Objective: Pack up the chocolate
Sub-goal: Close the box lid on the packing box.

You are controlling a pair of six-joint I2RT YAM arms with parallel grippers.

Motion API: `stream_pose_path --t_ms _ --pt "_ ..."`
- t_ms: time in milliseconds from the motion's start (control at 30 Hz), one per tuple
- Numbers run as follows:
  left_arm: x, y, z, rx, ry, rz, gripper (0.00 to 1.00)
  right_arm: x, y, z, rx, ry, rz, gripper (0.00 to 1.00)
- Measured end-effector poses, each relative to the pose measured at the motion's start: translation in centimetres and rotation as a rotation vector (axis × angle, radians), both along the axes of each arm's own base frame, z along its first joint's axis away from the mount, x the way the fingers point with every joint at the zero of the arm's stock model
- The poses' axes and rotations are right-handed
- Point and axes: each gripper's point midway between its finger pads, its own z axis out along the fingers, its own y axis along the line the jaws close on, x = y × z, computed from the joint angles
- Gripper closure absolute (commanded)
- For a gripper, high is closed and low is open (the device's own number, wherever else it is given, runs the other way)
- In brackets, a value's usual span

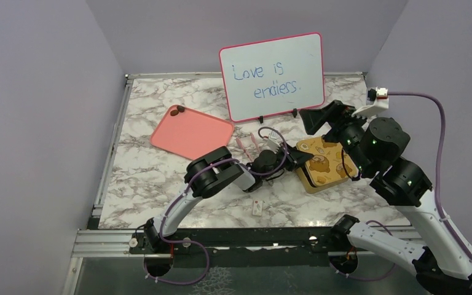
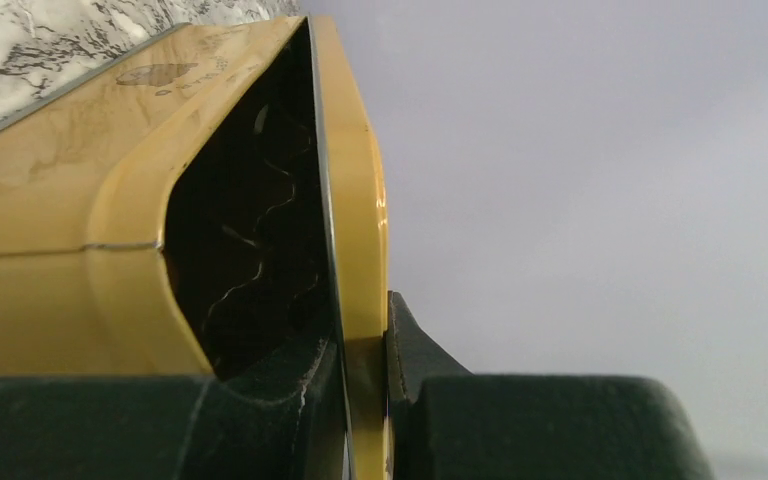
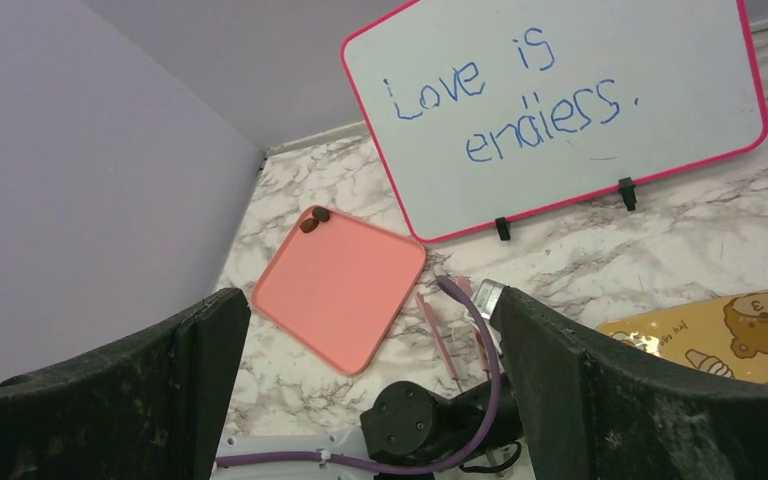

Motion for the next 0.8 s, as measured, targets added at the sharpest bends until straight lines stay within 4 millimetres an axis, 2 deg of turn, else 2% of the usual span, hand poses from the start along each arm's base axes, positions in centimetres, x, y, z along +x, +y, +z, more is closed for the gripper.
stream_pose_path --t_ms 100,433,600,800 --pt "-0.3 0.6 -0.7 0.017 0.009 0.007 0.93 -0.1 -0.1 0.0 0.001 -0.002 0.0 0.0" --pt "-0.4 1.2 -1.0 0.029 0.016 0.02 0.8 -0.1 -0.1 -0.4 -0.003 0.004 0.0 0.0" --pt "-0.7 1.7 -1.3 0.038 0.03 0.022 0.75 0.2 0.1 -1.6 -0.037 0.021 0.001 0.0" --pt "-0.3 2.2 -0.9 0.029 0.032 0.037 0.63 1.6 1.1 -3.6 -0.116 0.068 0.007 0.0"
